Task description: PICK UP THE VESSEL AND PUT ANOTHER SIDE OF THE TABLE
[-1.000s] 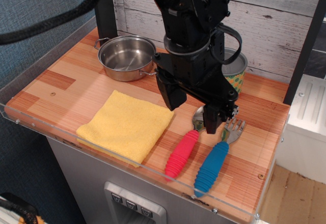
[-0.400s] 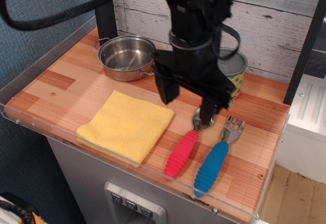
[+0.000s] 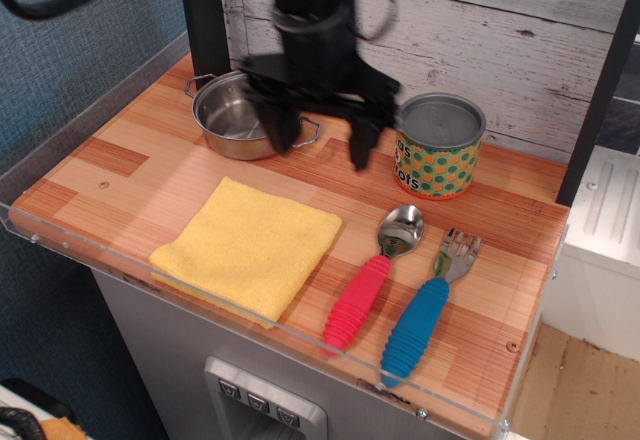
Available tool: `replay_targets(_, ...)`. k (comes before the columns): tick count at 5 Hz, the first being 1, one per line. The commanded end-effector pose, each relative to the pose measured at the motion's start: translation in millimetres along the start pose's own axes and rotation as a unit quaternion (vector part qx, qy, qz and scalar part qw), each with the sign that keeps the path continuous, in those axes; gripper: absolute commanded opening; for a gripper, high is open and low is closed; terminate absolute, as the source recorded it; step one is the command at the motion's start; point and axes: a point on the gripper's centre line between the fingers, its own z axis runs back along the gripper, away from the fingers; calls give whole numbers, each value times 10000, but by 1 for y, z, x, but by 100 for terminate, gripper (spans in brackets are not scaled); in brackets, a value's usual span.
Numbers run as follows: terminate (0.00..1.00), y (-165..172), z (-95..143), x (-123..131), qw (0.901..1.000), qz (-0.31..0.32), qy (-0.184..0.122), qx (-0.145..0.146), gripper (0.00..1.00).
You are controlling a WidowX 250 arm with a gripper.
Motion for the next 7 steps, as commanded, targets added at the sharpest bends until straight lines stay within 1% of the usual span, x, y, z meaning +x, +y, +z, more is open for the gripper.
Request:
replay_targets(1, 0, 36, -6, 39, 9978, 458, -480, 54, 100)
replay_targets(2, 0, 45, -13, 58, 9937, 836, -676, 319, 100)
replay_targets(3, 0, 52, -24, 73, 9893, 1187, -770, 356, 100)
replay_targets(4, 0, 56, -33, 89, 9873, 1353, -741, 387, 100)
replay_targets(5, 0, 60, -39, 100, 9853, 1502, -728, 353, 100)
replay_targets(6, 0, 61, -50, 106, 9839, 1642, -624, 343, 100)
replay_targets(7, 0, 63, -58, 103, 9839, 1663, -518, 393, 100)
